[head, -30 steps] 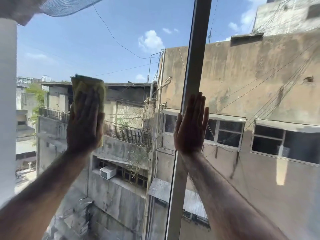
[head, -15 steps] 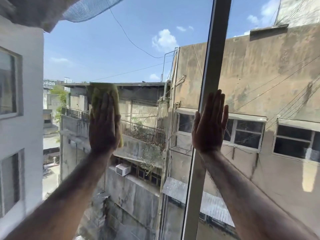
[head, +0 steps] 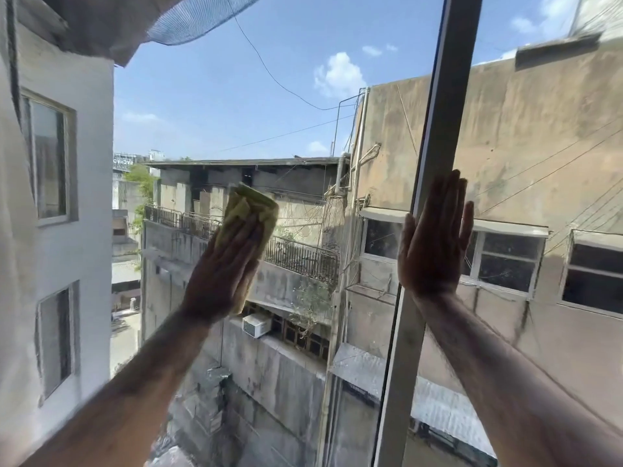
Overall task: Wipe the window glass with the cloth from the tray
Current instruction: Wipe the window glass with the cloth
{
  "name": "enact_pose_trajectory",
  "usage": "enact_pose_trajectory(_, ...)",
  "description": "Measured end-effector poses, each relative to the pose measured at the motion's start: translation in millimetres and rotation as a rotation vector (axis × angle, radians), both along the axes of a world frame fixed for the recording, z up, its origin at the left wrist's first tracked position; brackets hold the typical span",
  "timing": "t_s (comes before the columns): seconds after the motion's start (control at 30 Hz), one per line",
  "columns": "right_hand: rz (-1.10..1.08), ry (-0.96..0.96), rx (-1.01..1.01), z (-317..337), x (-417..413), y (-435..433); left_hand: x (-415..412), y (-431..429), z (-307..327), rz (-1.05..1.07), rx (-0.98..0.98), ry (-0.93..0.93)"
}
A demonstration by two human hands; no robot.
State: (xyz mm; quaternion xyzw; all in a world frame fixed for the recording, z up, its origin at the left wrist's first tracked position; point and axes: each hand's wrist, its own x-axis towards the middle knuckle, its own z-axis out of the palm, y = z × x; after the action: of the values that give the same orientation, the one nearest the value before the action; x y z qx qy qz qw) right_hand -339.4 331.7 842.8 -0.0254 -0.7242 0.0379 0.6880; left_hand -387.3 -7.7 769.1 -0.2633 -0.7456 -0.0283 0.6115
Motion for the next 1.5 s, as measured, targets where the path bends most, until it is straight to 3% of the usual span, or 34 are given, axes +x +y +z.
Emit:
enact_pose_trajectory(0.13, -0.006, 0.003, 0.008, 0, -2, 0, 4, 26, 65, 0.036, 0.664, -0.026)
enact_pose_trajectory(0.2, -0.007, 0.005, 0.012, 0, -3, 0, 8, 72, 100, 0.011, 0.764, -0.011)
enact_pose_trajectory(0.27, -0.009, 0.006, 0.012, 0, -3, 1, 8, 123, 103, -0.04, 0.534, 0.086)
enact_pose_trajectory(0.33, -0.008, -0.002, 0.012, 0, -3, 2, 11, 155, 72, -0.079, 0.119, 0.15)
enact_pose_trajectory(0.4, 0.0, -0.008, 0.005, 0, -2, 1, 8, 141, 34, -0.083, -0.207, 0.119)
enact_pose_trajectory(0.43, -0.003, -0.007, 0.0, 0, -1, 1, 4, 121, 18, -0.069, -0.279, 0.099)
enact_pose_trajectory(0.5, -0.005, 0.0, 0.001, 0, -2, 1, 1, 74, -3, -0.041, -0.203, 0.068)
enact_pose_trajectory(0.57, 0.0, 0.011, -0.001, 0, -3, 2, 0, 37, -5, 0.005, 0.055, 0.03)
enact_pose_trajectory(0.7, -0.002, 0.012, 0.003, -1, -5, 2, 6, 46, 80, -0.044, 0.707, -0.068)
enact_pose_trajectory(0.73, -0.005, 0.01, 0.004, 0, -5, 2, 9, 62, 104, -0.083, 0.776, -0.085)
enact_pose_trajectory(0.77, -0.006, 0.01, 0.006, 0, -5, 3, 10, 79, 120, -0.115, 0.738, -0.081)
enact_pose_trajectory(0.83, -0.002, 0.014, 0.008, -1, -5, 3, 8, 119, 124, -0.132, 0.441, -0.001)
enact_pose_trajectory(0.93, -0.004, 0.019, 0.011, -1, -5, 3, 7, 143, 71, -0.112, -0.013, 0.074)
enact_pose_trajectory(1.0, -0.01, 0.014, 0.012, 0, -5, 4, 4, 116, 29, -0.063, -0.183, 0.065)
enact_pose_trajectory(1.07, 0.001, 0.016, 0.012, 0, -5, 3, 1, 75, 3, -0.027, -0.118, 0.034)
enact_pose_trajectory(1.13, 0.011, 0.022, 0.01, 0, -6, 3, 0, 44, 2, 0.008, 0.105, 0.01)
enact_pose_trajectory(1.3, 0.006, 0.032, 0.009, -1, -7, 3, 4, 63, 98, -0.002, 0.456, -0.009)
enact_pose_trajectory(1.4, 0.0, 0.036, 0.013, -1, -8, 4, 3, 95, 132, -0.006, 0.413, 0.0)
enact_pose_trajectory(1.5, 0.004, 0.032, 0.014, -2, -8, 4, -3, 116, 102, -0.005, 0.233, 0.047)
